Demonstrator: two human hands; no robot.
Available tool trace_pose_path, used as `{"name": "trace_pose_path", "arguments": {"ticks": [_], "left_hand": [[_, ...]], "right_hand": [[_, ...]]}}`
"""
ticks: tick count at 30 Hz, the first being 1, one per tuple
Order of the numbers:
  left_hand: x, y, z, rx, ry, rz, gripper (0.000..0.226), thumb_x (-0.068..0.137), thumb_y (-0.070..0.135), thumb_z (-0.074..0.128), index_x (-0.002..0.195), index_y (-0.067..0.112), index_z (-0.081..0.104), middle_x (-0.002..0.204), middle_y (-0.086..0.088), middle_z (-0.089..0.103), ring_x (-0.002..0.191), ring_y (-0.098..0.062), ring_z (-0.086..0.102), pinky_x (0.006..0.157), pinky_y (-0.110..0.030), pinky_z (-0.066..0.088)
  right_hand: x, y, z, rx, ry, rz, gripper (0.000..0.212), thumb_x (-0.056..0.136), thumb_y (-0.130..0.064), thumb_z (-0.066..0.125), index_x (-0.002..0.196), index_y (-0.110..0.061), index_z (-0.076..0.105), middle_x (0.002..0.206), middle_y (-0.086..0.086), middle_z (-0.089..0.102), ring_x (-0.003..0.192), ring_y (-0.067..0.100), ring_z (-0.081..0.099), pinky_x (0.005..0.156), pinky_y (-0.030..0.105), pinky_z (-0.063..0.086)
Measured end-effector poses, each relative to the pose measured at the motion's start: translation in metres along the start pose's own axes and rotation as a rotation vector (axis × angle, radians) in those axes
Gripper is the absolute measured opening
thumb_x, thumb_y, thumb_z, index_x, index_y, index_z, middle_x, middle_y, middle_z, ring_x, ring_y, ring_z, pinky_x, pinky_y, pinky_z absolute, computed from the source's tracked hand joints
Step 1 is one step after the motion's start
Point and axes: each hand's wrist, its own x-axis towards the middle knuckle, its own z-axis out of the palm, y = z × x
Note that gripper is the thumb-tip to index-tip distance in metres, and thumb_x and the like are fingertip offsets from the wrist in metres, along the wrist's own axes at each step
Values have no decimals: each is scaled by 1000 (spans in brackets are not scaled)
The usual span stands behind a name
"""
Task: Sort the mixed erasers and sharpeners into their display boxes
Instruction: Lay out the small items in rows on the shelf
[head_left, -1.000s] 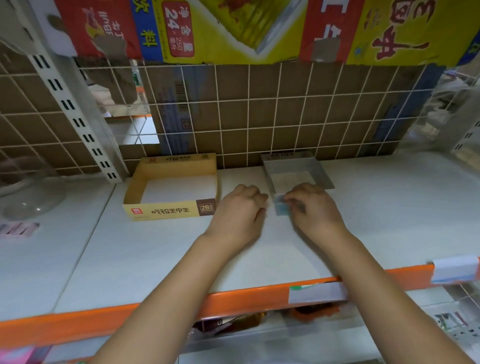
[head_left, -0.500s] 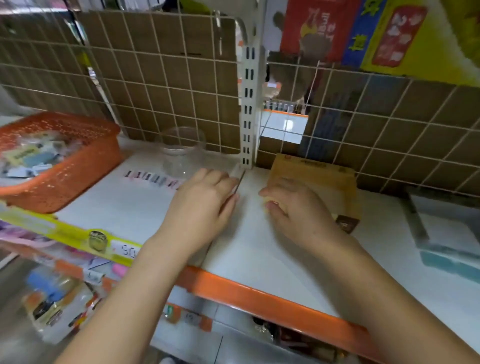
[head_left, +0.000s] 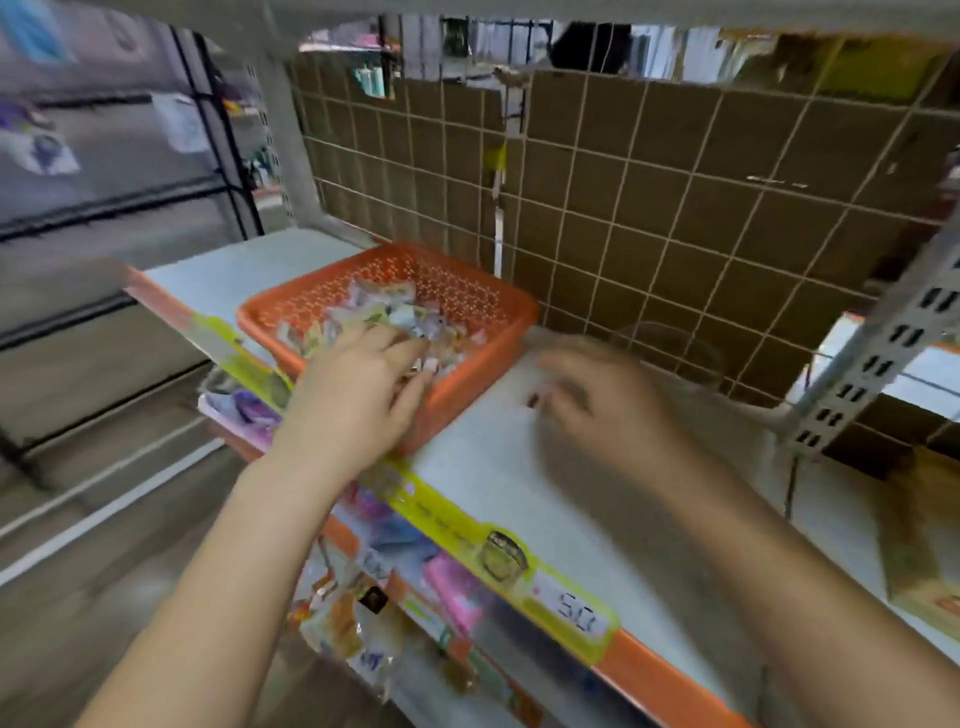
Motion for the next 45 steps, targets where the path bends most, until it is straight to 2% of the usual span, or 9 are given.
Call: {"name": "trace_pose_path", "arguments": {"ticks": [5, 14, 18, 23, 27, 33, 38, 42, 45], "left_hand": [[14, -81, 6, -24, -48, -155, 52, 79, 37, 36, 103, 3, 67, 93, -18, 65, 89, -39, 59, 79, -46, 50], [45, -128, 7, -135, -192, -215, 24, 85, 15, 60, 107, 11, 67, 110, -11, 65, 102, -28, 57, 85, -32, 43], [54, -122, 14, -205, -369, -178, 13, 83, 10, 63, 93, 10, 72, 93, -3, 69, 83, -14, 57, 64, -20, 34], [67, -122, 23, -162, -584, -239, 26, 81, 8, 64, 105, 14, 68, 105, 0, 65, 89, -13, 55, 72, -20, 37], [73, -123, 24, -99, -714, -271, 23, 82, 12, 62, 103, 6, 68, 110, -7, 66, 97, -24, 59, 79, -32, 47], [64, -125, 20, -313, -522, -293, 17, 76, -4, 65, 84, 11, 66, 69, 10, 56, 62, -3, 50, 52, -19, 39], [50, -125, 22, -540, -303, -340, 26, 72, -4, 72, 77, 19, 61, 71, 7, 55, 67, -12, 52, 67, -26, 48], [42, -116, 12, -878, -125, -403, 29, 74, -4, 70, 78, 25, 63, 70, 4, 58, 57, -8, 49, 55, -15, 46], [36, -96, -1, -1040, -42, -418, 27, 75, -5, 68, 94, 14, 68, 69, 4, 63, 53, 0, 56, 53, -8, 45]], "right_hand": [[75, -25, 46, 39, -55, -46, 26, 82, -9, 55, 105, -8, 68, 101, 14, 65, 96, 32, 59, 84, 34, 46], [151, -38, 107, -141, -434, 23, 28, 94, -20, 46, 116, -8, 59, 118, 16, 54, 107, 28, 50, 87, 32, 38], [152, -31, 107, -156, -391, 40, 28, 88, -20, 58, 114, -10, 59, 120, 9, 51, 107, 22, 47, 86, 28, 36], [146, -33, 102, 34, -284, 179, 20, 84, -1, 55, 102, -9, 60, 97, 5, 57, 75, 20, 58, 63, 31, 48], [144, -31, 103, 216, -284, 272, 19, 83, 2, 56, 92, -14, 57, 91, 4, 56, 73, 22, 61, 64, 37, 53], [139, -34, 98, 411, -237, 355, 17, 86, -1, 55, 94, -16, 54, 83, -1, 52, 63, 10, 53, 56, 29, 47], [131, -46, 83, 648, -140, 392, 37, 90, 1, 49, 117, -24, 54, 92, 0, 50, 66, 5, 56, 51, 11, 45], [109, -55, 65, 916, -141, 348, 51, 94, 5, 39, 130, -30, 46, 97, 5, 49, 74, 12, 57, 56, 15, 50], [93, -54, 56, 962, -125, 325, 46, 93, 3, 42, 112, -37, 56, 109, 14, 55, 72, 9, 62, 65, 24, 54]]}}
